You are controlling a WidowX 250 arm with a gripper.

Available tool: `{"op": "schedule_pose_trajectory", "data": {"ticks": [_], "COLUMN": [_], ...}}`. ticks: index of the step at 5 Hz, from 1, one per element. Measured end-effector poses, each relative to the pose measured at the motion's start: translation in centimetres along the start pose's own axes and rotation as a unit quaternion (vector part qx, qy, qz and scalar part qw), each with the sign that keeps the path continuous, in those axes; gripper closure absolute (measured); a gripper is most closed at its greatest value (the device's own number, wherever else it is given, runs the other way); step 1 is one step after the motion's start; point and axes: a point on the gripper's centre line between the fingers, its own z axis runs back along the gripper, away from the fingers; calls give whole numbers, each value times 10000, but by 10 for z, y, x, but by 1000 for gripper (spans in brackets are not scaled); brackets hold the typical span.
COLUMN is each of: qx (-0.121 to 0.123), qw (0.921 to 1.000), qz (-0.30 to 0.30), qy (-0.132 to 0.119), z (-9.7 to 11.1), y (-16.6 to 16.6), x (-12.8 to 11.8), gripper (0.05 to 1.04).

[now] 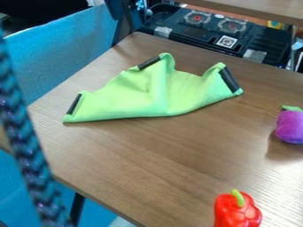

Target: Unfold the cloth from the top to the bottom

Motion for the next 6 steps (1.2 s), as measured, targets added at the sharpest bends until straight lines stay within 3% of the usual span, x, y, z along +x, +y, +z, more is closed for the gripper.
{"op": "schedule_pose_trajectory", "data": {"ticks": [1, 3, 5, 6], "qx": [-97, 62, 488, 801], "qw": [9998, 9991, 9961, 9943], "qz": [56, 65, -643, -565], "qy": [145, 415, 344, 411], "z": [-14, -48, -77, -96], "y": [1, 16, 29, 37], "x": [-4, -5, 12, 21], "gripper": [84, 84, 84, 84]}}
